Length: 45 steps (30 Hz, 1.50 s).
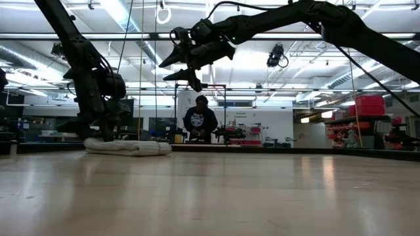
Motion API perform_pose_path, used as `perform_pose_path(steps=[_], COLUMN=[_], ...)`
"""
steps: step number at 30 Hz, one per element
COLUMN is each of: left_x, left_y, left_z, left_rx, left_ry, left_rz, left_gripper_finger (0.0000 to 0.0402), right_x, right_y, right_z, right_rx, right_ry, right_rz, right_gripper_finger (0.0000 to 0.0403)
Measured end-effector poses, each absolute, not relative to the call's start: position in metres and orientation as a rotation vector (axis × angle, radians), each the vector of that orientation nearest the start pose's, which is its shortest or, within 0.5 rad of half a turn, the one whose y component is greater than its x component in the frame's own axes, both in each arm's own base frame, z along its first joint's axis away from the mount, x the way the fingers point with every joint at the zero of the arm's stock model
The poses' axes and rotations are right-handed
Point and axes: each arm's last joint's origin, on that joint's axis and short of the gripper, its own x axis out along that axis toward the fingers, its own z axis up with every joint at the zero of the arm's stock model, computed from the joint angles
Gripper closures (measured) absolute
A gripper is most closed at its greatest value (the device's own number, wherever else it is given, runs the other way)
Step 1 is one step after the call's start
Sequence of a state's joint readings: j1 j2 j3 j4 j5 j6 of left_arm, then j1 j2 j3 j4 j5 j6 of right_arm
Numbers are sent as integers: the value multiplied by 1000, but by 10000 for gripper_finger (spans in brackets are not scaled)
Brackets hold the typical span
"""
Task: Fold microfiber towels
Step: Fold the gray microfiber towel
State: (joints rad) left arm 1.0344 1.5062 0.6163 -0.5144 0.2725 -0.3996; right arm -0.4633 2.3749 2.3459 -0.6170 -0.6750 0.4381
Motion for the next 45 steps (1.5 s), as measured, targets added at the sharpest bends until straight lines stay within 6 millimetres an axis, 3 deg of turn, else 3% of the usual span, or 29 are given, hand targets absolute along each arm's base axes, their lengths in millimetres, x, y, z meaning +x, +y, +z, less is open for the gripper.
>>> perform_pose_path(steps=[4,10,14,21,26,33,45], left_x=[119,121,120,122,125,134,151], left_y=[186,189,185,177,177,172,155], left_z=[119,122,134,177,195,202,201], left_rx=[-1184,-1122,-1108,-1014,-954,-895,-831], left_ry=[1029,990,951,893,940,973,1031], left_rz=[883,865,881,913,922,913,932], left_gripper_finger=[252,379,381,381,381,381,381], right_x=[481,481,481,482,482,483,487], right_y=[-220,-220,-220,-221,-221,-220,-221], right_z=[285,285,286,286,287,287,294], right_rx=[774,773,774,772,770,768,755], right_ry=[587,584,584,576,571,568,499], right_rz=[83,83,83,84,90,94,120], right_gripper_finger=[230,243,247,233,237,255,234])
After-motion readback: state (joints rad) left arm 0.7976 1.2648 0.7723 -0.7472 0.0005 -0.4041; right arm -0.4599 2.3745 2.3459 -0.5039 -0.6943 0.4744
